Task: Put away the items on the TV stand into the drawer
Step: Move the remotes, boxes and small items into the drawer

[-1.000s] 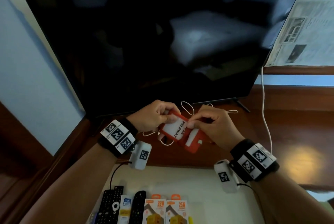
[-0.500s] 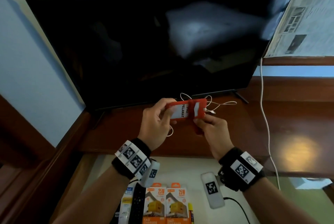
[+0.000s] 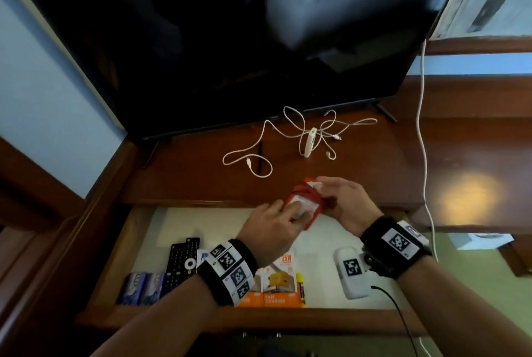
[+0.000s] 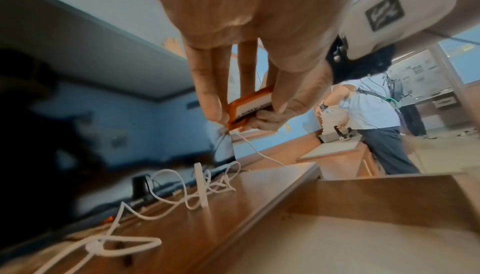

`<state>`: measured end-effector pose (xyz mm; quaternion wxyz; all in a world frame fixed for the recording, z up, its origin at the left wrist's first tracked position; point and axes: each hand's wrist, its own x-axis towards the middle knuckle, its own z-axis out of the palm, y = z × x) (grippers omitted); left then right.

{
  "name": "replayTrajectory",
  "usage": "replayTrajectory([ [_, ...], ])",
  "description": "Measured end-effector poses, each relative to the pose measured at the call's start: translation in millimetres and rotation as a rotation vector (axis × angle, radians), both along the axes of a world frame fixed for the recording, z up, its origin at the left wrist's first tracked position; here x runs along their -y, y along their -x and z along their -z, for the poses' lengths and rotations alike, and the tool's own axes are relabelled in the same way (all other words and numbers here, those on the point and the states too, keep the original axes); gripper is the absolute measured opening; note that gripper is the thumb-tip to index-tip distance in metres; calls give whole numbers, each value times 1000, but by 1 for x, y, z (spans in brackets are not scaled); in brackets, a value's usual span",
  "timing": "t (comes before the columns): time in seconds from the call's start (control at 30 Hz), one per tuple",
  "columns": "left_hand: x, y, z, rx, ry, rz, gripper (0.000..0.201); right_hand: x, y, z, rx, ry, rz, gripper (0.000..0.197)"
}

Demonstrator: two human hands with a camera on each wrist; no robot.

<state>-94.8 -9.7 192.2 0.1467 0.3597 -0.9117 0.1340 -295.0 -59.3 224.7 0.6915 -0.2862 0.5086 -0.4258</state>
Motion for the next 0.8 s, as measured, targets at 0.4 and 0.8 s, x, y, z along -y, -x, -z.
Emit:
replayTrajectory([
  [0.4,26,7,99,194,-973,-400,68,-4,24,144,-902,-50,-520,29],
  [0.8,34,6,149,167,-1147,-497,70,-6,13,204,-1140,-51,-993,24],
])
